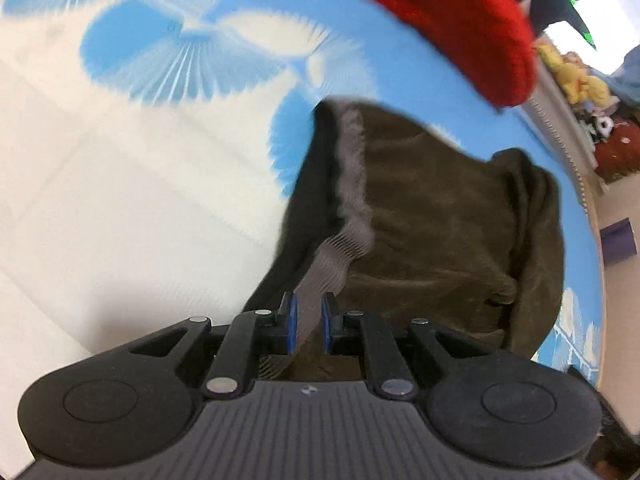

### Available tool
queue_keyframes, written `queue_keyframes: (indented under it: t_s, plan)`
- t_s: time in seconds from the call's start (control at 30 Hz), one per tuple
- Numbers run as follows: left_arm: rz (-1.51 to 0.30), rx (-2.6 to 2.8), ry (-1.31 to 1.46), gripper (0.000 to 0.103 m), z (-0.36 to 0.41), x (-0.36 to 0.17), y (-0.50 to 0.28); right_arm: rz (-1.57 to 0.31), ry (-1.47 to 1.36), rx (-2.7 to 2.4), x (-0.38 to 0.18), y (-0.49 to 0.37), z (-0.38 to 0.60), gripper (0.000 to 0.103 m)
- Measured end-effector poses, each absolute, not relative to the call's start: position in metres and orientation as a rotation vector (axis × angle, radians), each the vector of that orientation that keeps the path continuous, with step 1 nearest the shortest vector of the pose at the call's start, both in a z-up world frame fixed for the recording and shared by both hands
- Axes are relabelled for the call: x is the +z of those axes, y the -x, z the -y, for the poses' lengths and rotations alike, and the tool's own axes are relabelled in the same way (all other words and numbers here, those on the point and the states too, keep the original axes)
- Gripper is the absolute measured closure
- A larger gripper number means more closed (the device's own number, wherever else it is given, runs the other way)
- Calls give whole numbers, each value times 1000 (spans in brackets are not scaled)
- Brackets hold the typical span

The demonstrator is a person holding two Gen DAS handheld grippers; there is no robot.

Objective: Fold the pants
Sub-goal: 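Grasp the grey waistband with the left tool while the right tool grasps the pant leg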

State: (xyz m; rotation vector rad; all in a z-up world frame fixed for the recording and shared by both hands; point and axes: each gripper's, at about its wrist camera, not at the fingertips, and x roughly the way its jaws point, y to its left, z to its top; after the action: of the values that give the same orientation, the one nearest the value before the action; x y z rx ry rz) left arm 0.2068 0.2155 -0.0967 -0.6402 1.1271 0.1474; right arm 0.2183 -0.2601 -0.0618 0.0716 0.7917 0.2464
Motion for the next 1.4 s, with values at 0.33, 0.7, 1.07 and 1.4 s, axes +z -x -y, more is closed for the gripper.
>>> queue_keyframes:
  t_s: [0.33, 0.7, 1.07, 1.4]
  plan:
    - [-1232, 132, 569, 38, -220, -143, -233, -958, 134, 294, -145, -282, 205, 33]
    - [-1262, 14, 352, 57, -173, -161, -229, -865, 120, 59, -106, -281, 282, 95]
    - [-1043, -76, 385, 95, -178, -65, -163, -818, 150, 218, -43, -144, 344, 103]
    - [-1244, 42, 515, 75, -202, -111, -165, -816, -31, 219, -73, -191, 317, 53]
